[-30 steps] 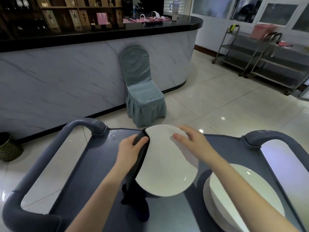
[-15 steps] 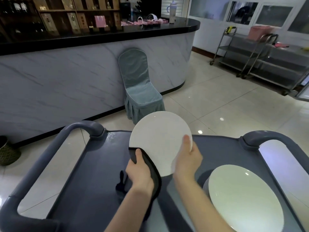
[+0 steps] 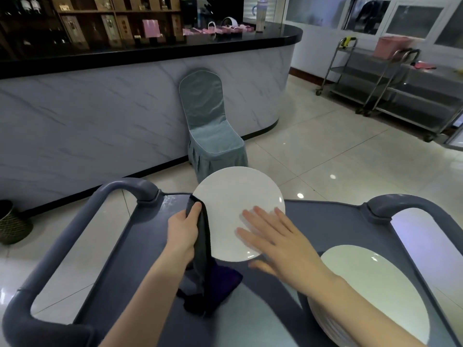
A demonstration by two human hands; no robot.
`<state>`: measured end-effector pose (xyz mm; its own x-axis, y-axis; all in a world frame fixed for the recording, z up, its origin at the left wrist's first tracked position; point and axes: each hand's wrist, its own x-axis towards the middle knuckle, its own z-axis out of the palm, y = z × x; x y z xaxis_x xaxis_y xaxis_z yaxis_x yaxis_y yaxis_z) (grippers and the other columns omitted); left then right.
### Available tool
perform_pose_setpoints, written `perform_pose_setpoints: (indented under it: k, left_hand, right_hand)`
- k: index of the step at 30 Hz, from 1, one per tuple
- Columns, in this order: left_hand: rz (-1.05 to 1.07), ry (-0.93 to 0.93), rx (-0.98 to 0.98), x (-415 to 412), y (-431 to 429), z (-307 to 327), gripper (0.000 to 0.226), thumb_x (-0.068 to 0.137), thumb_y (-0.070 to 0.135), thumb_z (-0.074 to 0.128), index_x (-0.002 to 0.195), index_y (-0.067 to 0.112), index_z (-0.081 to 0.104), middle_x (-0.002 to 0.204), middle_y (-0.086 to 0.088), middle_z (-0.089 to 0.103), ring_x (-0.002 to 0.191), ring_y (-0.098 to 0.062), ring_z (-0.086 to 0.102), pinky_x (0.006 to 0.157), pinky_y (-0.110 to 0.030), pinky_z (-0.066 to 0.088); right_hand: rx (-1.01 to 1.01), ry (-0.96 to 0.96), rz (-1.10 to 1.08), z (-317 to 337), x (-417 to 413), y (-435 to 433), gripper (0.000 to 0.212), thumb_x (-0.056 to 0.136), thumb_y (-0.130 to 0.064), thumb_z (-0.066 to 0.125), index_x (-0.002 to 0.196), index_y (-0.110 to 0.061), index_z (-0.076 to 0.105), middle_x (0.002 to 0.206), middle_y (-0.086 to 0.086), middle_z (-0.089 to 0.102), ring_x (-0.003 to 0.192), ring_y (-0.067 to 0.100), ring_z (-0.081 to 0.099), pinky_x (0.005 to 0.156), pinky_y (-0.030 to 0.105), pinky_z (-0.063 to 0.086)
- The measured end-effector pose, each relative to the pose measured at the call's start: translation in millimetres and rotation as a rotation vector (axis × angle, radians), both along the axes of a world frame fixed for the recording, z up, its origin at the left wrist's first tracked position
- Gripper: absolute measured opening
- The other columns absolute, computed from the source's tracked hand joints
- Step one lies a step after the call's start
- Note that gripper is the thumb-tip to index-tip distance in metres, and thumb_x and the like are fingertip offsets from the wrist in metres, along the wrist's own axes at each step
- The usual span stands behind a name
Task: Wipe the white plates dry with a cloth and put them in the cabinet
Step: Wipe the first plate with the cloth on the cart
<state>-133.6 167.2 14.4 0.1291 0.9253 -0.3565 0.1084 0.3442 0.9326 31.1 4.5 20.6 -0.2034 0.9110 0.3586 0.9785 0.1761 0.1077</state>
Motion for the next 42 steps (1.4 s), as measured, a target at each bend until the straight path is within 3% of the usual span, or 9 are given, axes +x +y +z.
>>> perform_pose_setpoints:
  k: [3, 9, 13, 16, 18, 24, 31, 36, 42]
  left_hand:
    - [-0.123, 0.036, 0.008, 0.8, 1.8, 8.0, 0.031, 0.098, 0.03, 0.059, 0.079, 0.007, 0.066, 0.076, -0.006, 0.069, 0.067, -0.017, 0.061, 0.056, -0.025, 0.05]
    - [-0.082, -0.215, -0.232, 2.2, -0.8, 22.3, 0.024, 0.099, 0.027, 0.057, 0.086, 0.01, 0.067, 0.076, -0.007, 0.07, 0.064, -0.02, 0.065, 0.066, -0.031, 0.05]
    - [-0.129, -0.344, -0.309, 26.5, -24.7, 23.9, 0.048, 0.085, 0.058, 0.065, 0.097, 0.013, 0.071, 0.086, -0.005, 0.071, 0.083, -0.024, 0.069, 0.077, -0.033, 0.052]
    - [-0.321, -0.225, 0.061, 44.9, -45.1, 18.3, 0.063, 0.099, 0.062, 0.033, 0.151, 0.027, 0.037, 0.151, 0.01, 0.043, 0.142, -0.012, 0.038, 0.113, -0.04, 0.037]
    - [-0.352, -0.152, 0.392, 48.9, -53.5, 14.5, 0.053, 0.106, 0.045, 0.026, 0.156, 0.035, 0.014, 0.163, 0.018, 0.013, 0.15, -0.001, 0.01, 0.124, -0.038, 0.014]
    - [-0.679, 0.189, 0.971, 51.3, -83.5, -4.3, 0.063, 0.096, 0.027, 0.02, 0.153, 0.033, -0.007, 0.164, 0.018, -0.012, 0.151, -0.005, -0.013, 0.124, -0.039, -0.002]
    - [-0.609, -0.054, 0.583, 55.7, -58.7, 11.0, 0.048, 0.109, 0.023, 0.021, 0.153, 0.035, 0.005, 0.16, 0.028, -0.002, 0.145, 0.011, -0.01, 0.125, -0.037, 0.001]
    - [-0.78, 0.142, 0.972, 49.6, -90.4, 0.4, 0.06, 0.098, 0.029, 0.018, 0.154, 0.03, -0.005, 0.164, 0.016, -0.012, 0.151, -0.008, -0.013, 0.124, -0.036, -0.003]
    - [-0.711, 0.022, 0.72, 62.5, -56.7, 4.2, 0.054, 0.103, 0.027, 0.018, 0.154, 0.032, 0.004, 0.163, 0.022, -0.002, 0.148, 0.005, -0.011, 0.124, -0.031, -0.003]
  right_hand:
    - [0.081, -0.092, 0.073, 1.7, -1.1, 4.5, 0.053, 0.083, 0.002, 0.048, 0.128, -0.017, 0.068, 0.137, 0.008, 0.062, 0.125, 0.032, 0.06, 0.096, 0.045, 0.054]
    - [0.036, 0.034, 0.026, 10.2, -17.8, 2.2, 0.046, 0.091, -0.014, 0.052, 0.13, -0.033, 0.066, 0.124, -0.005, 0.071, 0.103, 0.017, 0.072, 0.057, 0.026, 0.059]
    - [-0.095, 0.671, -0.154, 18.9, -37.6, 9.2, 0.039, 0.1, -0.047, 0.048, 0.138, -0.042, 0.055, 0.133, -0.024, 0.061, 0.115, -0.007, 0.058, 0.084, 0.017, 0.049]
    - [0.042, 1.171, -0.214, 23.3, -51.6, 13.4, 0.035, 0.103, -0.033, 0.05, 0.082, -0.055, 0.068, 0.073, -0.026, 0.066, 0.07, -0.005, 0.059, 0.063, 0.01, 0.041]
    - [0.119, 1.399, -0.292, 26.2, -54.6, 17.7, 0.045, 0.102, -0.036, 0.049, 0.059, -0.045, 0.058, 0.058, -0.024, 0.058, 0.056, -0.005, 0.051, 0.056, 0.007, 0.038]
    - [0.123, 1.796, -0.542, 37.0, -35.2, 33.5, 0.046, 0.102, -0.052, 0.04, 0.087, -0.03, 0.078, 0.089, -0.009, 0.078, 0.087, 0.004, 0.073, 0.082, 0.027, 0.054]
    - [0.214, 1.721, -0.599, 25.1, -52.1, 18.0, 0.057, 0.101, -0.045, 0.046, 0.047, -0.028, 0.053, 0.045, -0.018, 0.052, 0.041, -0.003, 0.045, 0.044, 0.007, 0.036]
    - [0.202, 1.828, -0.537, 31.2, -31.9, 23.5, 0.047, 0.102, -0.051, 0.041, 0.077, -0.039, 0.079, 0.083, -0.009, 0.078, 0.079, 0.003, 0.073, 0.073, 0.024, 0.053]
    - [0.153, 1.716, -0.559, 13.7, -40.8, 16.5, 0.046, 0.099, -0.052, 0.049, 0.064, -0.03, 0.071, 0.068, -0.015, 0.071, 0.066, 0.001, 0.065, 0.068, 0.022, 0.05]
